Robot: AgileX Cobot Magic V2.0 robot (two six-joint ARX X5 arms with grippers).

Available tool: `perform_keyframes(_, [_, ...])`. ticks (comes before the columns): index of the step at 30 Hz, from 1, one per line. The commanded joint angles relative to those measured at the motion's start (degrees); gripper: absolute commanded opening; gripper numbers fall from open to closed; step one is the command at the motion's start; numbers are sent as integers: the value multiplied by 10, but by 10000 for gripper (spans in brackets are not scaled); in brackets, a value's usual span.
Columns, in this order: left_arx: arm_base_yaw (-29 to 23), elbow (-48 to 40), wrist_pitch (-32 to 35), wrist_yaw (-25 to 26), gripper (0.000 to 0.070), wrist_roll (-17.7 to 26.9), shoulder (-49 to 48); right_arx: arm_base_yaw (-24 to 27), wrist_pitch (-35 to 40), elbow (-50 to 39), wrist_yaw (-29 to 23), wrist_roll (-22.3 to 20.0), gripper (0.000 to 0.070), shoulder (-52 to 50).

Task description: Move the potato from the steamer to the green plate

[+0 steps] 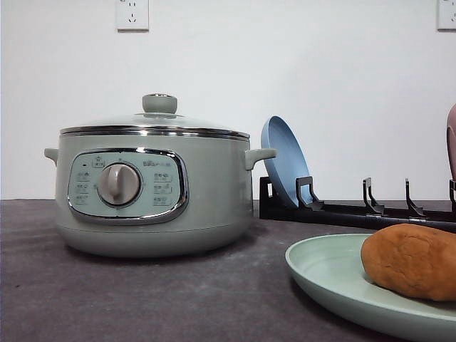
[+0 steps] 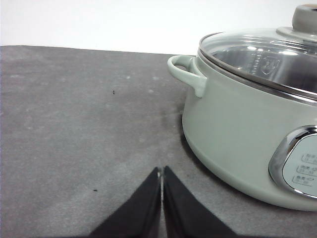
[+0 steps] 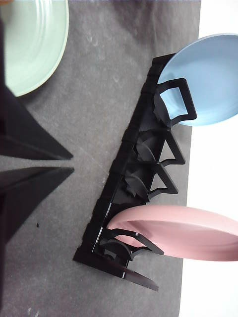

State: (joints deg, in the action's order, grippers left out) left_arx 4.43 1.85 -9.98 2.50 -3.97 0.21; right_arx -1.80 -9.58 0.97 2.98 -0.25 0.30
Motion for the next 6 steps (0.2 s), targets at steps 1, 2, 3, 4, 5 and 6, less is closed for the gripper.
perform_keyframes(1, [1,-12,10,1,0,5,0,1,7,-3,0,-2,13,-1])
perform_keyframes(2, [1,-12,10,1,0,5,0,1,7,-3,0,-2,13,-1])
perform_keyframes(3, [1,-12,10,1,0,5,0,1,7,-3,0,-2,13,-1])
perform_keyframes(4, [1,-12,9,1,0,5,0,1,7,-3,0,-2,13,-1])
perform_keyframes(5, [1,-12,10,1,0,5,0,1,7,-3,0,-2,13,-1])
perform_keyframes(6, [1,-12,10,1,0,5,0,1,7,-3,0,-2,13,-1])
